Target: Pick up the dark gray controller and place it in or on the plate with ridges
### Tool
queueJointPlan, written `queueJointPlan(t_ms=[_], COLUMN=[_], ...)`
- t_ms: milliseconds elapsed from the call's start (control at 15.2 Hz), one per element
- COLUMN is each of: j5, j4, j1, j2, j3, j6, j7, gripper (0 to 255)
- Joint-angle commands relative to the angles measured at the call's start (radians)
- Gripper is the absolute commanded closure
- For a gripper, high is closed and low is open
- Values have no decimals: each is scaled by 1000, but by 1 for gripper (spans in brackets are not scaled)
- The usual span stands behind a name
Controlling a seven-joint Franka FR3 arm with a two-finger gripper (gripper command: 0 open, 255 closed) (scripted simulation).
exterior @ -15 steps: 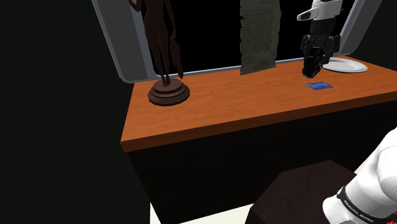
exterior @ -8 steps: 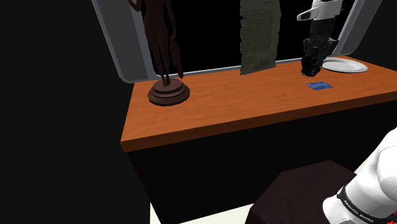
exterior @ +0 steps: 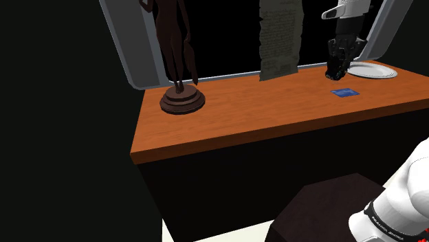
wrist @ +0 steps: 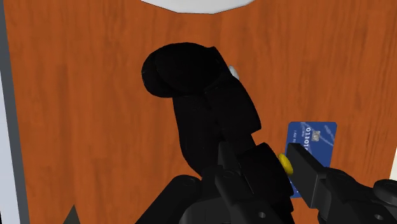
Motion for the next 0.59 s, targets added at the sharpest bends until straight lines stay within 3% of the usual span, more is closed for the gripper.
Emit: queueJointPlan(t_ms=[0, 528], j5=[3, 16], j4=[34, 183], j1=[1, 7], j2=[7, 51], j3=[1, 1], j6=[-27, -134], j7=[-5, -30], gripper=[255, 255])
